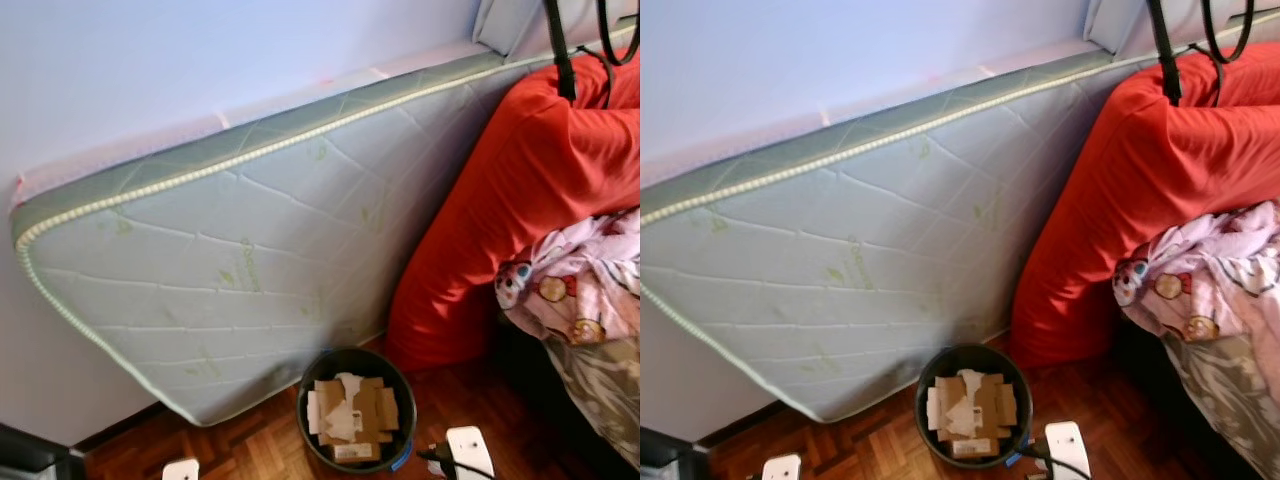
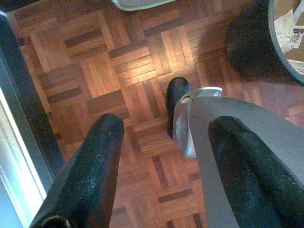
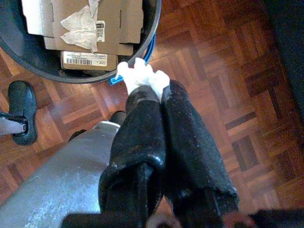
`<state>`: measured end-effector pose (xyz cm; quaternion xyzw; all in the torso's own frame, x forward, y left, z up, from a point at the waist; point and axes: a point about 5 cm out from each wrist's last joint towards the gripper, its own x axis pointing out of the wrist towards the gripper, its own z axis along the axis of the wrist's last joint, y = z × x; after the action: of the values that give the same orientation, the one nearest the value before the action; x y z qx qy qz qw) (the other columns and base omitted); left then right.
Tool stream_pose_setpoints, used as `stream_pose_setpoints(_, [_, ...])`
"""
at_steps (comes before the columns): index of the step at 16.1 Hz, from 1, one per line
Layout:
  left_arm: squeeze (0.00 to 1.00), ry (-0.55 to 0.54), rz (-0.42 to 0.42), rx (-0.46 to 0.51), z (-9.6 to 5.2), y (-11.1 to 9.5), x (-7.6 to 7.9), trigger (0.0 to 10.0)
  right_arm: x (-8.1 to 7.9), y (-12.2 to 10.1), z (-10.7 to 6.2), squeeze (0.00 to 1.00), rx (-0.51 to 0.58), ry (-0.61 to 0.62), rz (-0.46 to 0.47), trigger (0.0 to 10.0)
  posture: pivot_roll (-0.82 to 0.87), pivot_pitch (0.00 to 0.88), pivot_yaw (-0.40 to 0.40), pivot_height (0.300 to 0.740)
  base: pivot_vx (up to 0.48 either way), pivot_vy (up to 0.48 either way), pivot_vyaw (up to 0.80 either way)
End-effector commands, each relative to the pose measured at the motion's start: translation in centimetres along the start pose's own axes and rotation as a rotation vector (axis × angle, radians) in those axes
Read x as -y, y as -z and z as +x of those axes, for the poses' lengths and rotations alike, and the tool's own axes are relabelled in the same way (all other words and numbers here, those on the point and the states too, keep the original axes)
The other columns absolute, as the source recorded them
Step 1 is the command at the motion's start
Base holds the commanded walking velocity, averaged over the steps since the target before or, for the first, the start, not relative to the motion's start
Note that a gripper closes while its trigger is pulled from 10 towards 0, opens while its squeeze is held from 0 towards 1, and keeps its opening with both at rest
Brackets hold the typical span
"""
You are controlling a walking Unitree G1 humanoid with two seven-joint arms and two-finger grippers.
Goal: Clean up the room
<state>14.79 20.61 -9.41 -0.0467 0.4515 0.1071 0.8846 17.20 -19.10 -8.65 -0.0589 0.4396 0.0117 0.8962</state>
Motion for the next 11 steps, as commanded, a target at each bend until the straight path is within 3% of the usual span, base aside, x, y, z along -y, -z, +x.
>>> stream_pose_setpoints(1, [0.00,0.001,0.002,-0.020,-0.12,0.56,-0.02,10.0,0.12,1.30,-0.33,0.00,-0.040,0.005,0.017,10.0,-0.13,0.116,-0.010,0.740,0.000,0.000,0.00])
stream_pose_setpoints(4, [0.00,0.000,-0.001,-0.015,-0.13,0.54,-0.04,10.0,0.06,1.22,-0.32,0.00,-0.035,-0.003,-0.003,10.0,-0.13,0.117,-0.010,0.740,0.000,0.000,0.00])
stream_pose_setpoints(6, [0.00,0.000,0.000,-0.015,-0.13,0.55,-0.06,10.0,0.02,1.25,-0.32,0.00,-0.037,-0.005,-0.024,10.0,-0.13,0.118,-0.009,0.740,0.000,0.000,0.80])
stream_pose_setpoints(9, [0.00,-0.002,0.003,-0.016,-0.14,0.57,-0.12,10.0,-0.02,1.39,-0.36,0.00,-0.040,-0.004,-0.004,10.0,-0.13,0.120,-0.008,0.740,0.269,0.000,0.68])
stream_pose_setpoints(11, [0.00,-0.001,0.007,-0.015,-0.14,0.54,-0.14,10.0,-0.01,1.48,-0.37,0.00,-0.045,0.000,0.017,10.0,-0.13,0.121,-0.007,0.740,0.289,0.000,0.00])
